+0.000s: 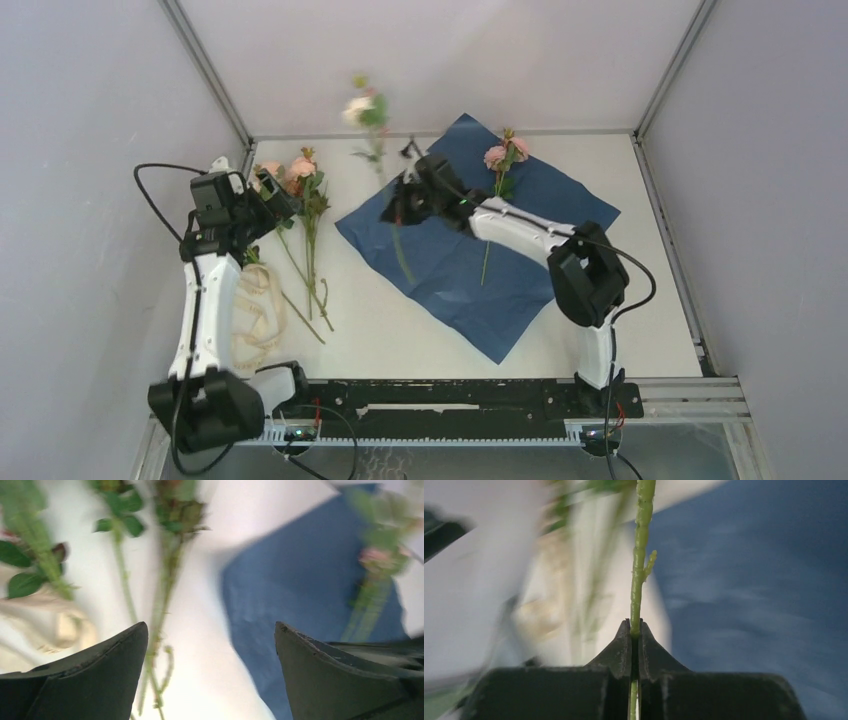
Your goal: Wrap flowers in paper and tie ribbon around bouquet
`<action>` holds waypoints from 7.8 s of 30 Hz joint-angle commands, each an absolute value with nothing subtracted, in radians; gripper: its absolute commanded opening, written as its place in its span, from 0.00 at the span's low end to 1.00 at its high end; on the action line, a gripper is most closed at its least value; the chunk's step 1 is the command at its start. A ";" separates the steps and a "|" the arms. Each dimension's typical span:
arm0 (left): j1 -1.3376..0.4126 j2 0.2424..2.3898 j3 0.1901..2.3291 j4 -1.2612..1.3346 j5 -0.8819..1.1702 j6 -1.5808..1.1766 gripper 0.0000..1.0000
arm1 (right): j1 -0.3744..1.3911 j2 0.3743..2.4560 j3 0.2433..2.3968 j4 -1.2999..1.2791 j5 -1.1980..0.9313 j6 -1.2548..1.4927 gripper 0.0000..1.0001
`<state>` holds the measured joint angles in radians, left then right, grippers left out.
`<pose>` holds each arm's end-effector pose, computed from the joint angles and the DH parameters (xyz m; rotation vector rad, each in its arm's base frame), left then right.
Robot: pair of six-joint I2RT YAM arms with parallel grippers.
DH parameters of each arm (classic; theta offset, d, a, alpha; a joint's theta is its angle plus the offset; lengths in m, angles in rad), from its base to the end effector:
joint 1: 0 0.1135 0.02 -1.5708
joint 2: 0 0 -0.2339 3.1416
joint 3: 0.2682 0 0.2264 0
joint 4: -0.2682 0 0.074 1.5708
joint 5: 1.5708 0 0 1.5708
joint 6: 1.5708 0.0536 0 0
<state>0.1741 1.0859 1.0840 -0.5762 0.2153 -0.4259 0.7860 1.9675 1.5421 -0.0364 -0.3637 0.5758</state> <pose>0.2337 0.0295 0.3110 -0.5161 2.0950 -0.3774 0.3010 0.3284 0.2385 -0.4829 2.1747 1.1791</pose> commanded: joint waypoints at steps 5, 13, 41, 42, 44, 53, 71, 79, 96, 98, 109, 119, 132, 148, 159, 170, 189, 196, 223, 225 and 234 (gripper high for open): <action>0.250 1.442 1.064 -0.459 0.041 -0.339 0.97 | 0.513 1.906 1.469 -0.409 0.112 0.291 0.01; 0.250 1.760 1.201 -0.466 0.003 -0.368 0.78 | 0.458 1.981 1.543 -0.531 0.191 0.247 0.57; 0.285 1.100 1.344 -0.470 0.423 -0.406 0.01 | 0.718 1.568 1.378 -0.234 -0.304 0.167 0.67; 0.264 1.086 1.336 -0.474 0.473 -0.429 0.01 | 0.731 1.558 1.370 -0.174 -0.370 0.191 0.72; 0.192 1.069 1.314 -0.481 0.515 -0.429 0.01 | 0.771 1.557 1.362 -0.041 -0.472 0.242 0.95; -0.069 1.093 1.307 -0.479 0.547 -0.526 0.00 | 0.921 1.763 1.441 0.353 -0.513 0.522 1.00; -0.022 1.334 1.154 -0.520 0.047 -0.286 0.86 | 0.676 1.866 1.460 -0.368 0.088 0.334 0.00; -0.023 1.583 1.206 -0.547 0.035 -0.324 0.36 | 0.574 1.968 1.495 -0.523 0.296 0.277 0.43; -0.047 1.879 1.286 -0.543 -0.082 -0.374 0.35 | 0.589 1.836 1.410 -0.494 0.227 0.290 0.52; -0.046 1.892 1.307 -0.552 -0.090 -0.369 0.35 | 0.589 1.819 1.399 -0.491 0.218 0.290 0.52; -0.063 1.944 1.387 -0.632 -0.095 -0.251 0.21 | 0.608 1.749 1.385 -0.487 0.190 0.272 0.52; 0.046 1.754 1.354 -0.660 0.239 -0.391 0.00 | 0.651 1.616 1.325 -0.416 -0.006 0.160 0.52; 0.008 1.201 1.077 -0.472 0.425 -0.533 0.00 | 0.842 1.771 1.413 0.268 -0.687 0.533 0.92; -0.067 1.227 0.986 -0.394 0.488 -0.619 0.00 | 0.851 2.057 1.633 0.018 -0.460 0.555 0.00; -0.068 1.588 1.200 -0.653 -0.063 -0.245 0.78 | 0.615 1.822 1.384 -0.231 -0.039 0.337 0.00; -0.071 1.991 1.441 -0.851 -0.143 -0.098 0.57 | 0.481 1.879 1.405 -0.396 0.166 0.229 0.26; 0.041 1.255 1.225 -0.519 0.253 -0.540 0.02 | 0.814 1.655 1.497 -0.238 -0.201 0.203 0.79; -0.077 1.229 1.167 -0.461 0.429 -0.693 0.01 | 0.925 1.849 1.725 -0.158 -0.195 0.336 0.99; -0.111 1.212 1.134 -0.410 0.485 -0.686 0.00 | 0.935 1.645 1.459 -0.272 -0.027 0.285 1.00; -0.112 1.207 1.131 -0.410 0.491 -0.686 0.00 | 0.939 1.693 1.511 -0.296 -0.027 0.291 1.00; -0.112 1.173 1.119 -0.409 0.537 -0.678 0.00 | 0.940 1.921 1.768 -0.407 -0.092 0.291 0.46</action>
<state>-0.1055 1.2156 1.1248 -0.4458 0.4858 -0.6807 0.9394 1.8706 1.6760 -0.3611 -0.0246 0.2943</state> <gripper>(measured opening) 0.039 0.790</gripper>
